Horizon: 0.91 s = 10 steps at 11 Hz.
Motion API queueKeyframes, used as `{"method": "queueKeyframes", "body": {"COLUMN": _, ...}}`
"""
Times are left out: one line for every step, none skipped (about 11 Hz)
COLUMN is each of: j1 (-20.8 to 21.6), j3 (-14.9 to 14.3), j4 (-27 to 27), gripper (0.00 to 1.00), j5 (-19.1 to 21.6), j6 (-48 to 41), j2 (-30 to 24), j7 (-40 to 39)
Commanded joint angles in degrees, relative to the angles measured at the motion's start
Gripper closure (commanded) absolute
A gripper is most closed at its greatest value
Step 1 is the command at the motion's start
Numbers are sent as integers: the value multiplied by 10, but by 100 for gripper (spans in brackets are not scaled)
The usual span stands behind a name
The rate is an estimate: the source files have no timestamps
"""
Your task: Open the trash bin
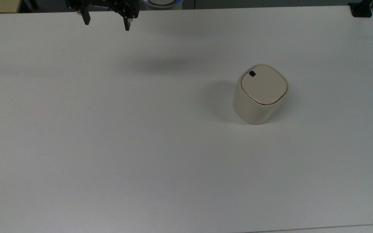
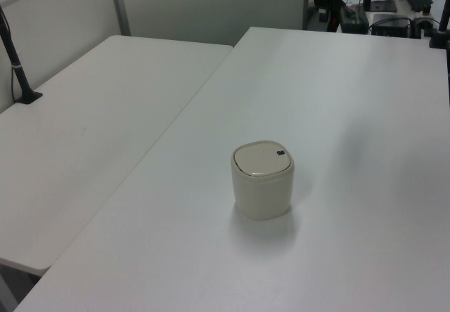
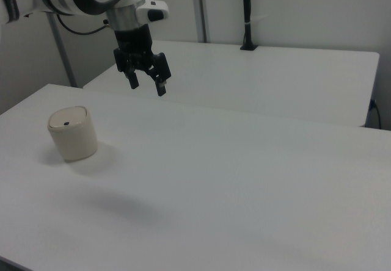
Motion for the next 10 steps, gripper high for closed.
{"method": "queueKeyframes", "body": {"j1": -8, "j3": -4, "j4": 9, "gripper": 0, "j5": 13, "j6": -19, "j2": -7, "j7": -10}}
{"method": "queueKeyframes", "body": {"j1": -8, "j3": -4, "j4": 9, "gripper": 0, "j5": 12, "j6": -22, "j2": -8, "j7": -10}}
{"method": "queueKeyframes", "body": {"j1": -8, "j3": -4, "j4": 9, "gripper": 0, "j5": 12, "j6": -24, "j2": -8, "j7": -10}}
{"method": "queueKeyframes", "body": {"j1": -8, "j3": -4, "j4": 9, "gripper": 0, "j5": 12, "j6": -23, "j2": -7, "j7": -10}}
{"method": "queueKeyframes", "body": {"j1": -8, "j3": -4, "j4": 9, "gripper": 0, "j5": 12, "j6": -23, "j2": -7, "j7": -10}}
{"method": "queueKeyframes", "body": {"j1": -7, "j3": -3, "j4": 9, "gripper": 0, "j5": 12, "j6": -22, "j2": -7, "j7": -9}}
{"method": "queueKeyframes", "body": {"j1": -8, "j3": -4, "j4": 9, "gripper": 0, "j5": 13, "j6": -22, "j2": -7, "j7": -11}}
{"method": "queueKeyframes", "body": {"j1": -7, "j3": -4, "j4": 10, "gripper": 0, "j5": 13, "j6": -22, "j2": -7, "j7": -11}}
{"method": "queueKeyframes", "body": {"j1": -6, "j3": -3, "j4": 10, "gripper": 0, "j5": 14, "j6": -24, "j2": -7, "j7": -10}}
{"method": "queueKeyframes", "body": {"j1": -6, "j3": -1, "j4": 10, "gripper": 0, "j5": 14, "j6": -24, "j2": -8, "j7": -10}}
